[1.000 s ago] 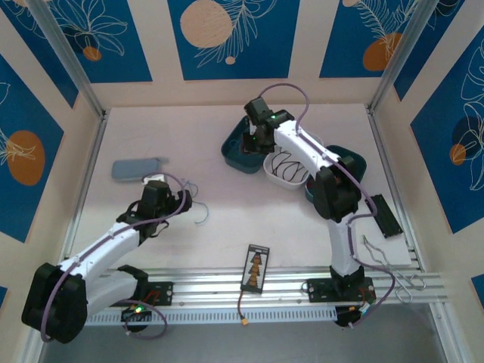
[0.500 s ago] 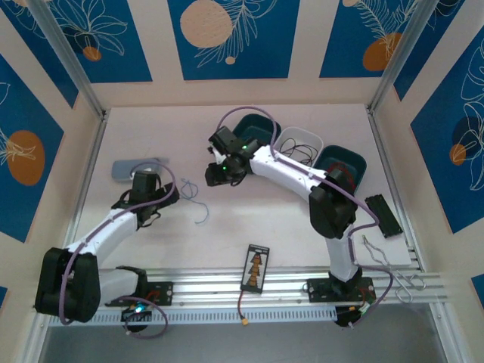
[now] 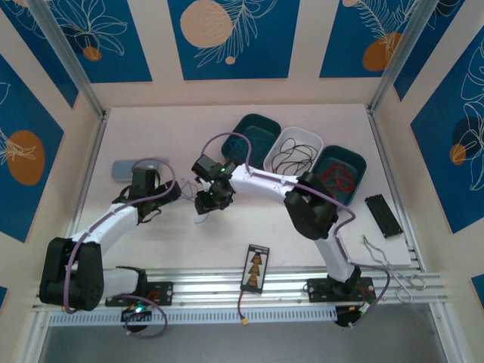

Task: Untangle the cables

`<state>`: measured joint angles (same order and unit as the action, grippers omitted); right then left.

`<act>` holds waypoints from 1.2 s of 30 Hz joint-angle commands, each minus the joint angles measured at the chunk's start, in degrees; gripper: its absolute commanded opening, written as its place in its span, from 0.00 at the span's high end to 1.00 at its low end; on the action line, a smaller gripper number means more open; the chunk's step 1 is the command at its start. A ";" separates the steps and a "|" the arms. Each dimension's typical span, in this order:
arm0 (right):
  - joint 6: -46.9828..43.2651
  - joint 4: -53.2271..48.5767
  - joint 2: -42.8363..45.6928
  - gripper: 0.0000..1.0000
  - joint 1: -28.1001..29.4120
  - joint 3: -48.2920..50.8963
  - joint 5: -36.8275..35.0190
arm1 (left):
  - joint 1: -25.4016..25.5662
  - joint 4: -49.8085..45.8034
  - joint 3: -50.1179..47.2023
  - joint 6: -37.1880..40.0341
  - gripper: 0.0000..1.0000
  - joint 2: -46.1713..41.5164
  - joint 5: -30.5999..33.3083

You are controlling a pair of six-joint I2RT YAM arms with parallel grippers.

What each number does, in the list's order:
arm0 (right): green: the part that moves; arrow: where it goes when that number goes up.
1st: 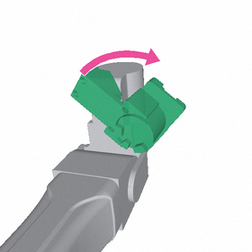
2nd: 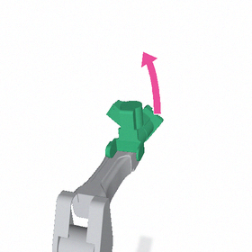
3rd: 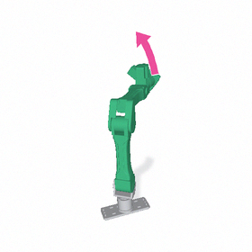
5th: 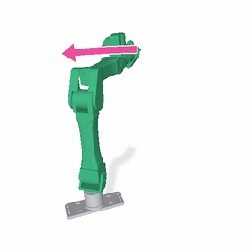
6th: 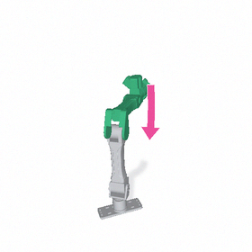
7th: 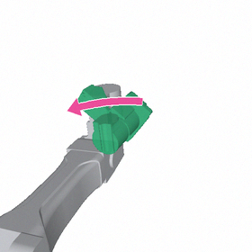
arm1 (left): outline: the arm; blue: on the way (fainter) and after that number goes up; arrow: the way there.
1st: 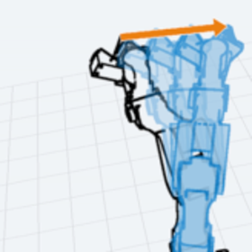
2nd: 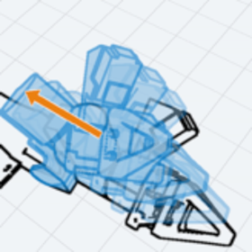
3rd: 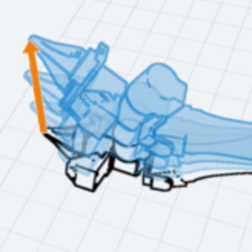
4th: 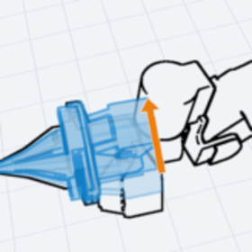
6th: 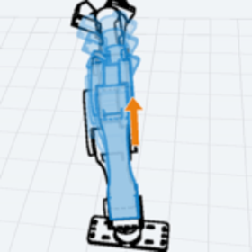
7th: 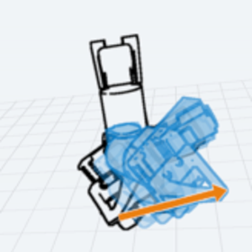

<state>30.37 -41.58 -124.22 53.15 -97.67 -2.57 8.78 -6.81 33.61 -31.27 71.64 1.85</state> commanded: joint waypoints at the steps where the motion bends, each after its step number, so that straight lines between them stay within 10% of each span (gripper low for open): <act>1: -0.08 -1.16 -2.90 0.52 -0.02 -3.67 -0.76 | -0.99 0.39 0.50 -0.65 0.12 -0.35 -0.98; 36: -0.51 -7.74 -10.35 1.00 0.33 -11.15 -12.18 | -1.77 0.52 -0.85 -1.56 0.00 -0.58 -4.00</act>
<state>27.88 -50.13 -134.26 54.87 -110.85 -15.84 7.97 -6.46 33.26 -32.71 71.53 -0.47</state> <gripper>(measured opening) 0.055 0.998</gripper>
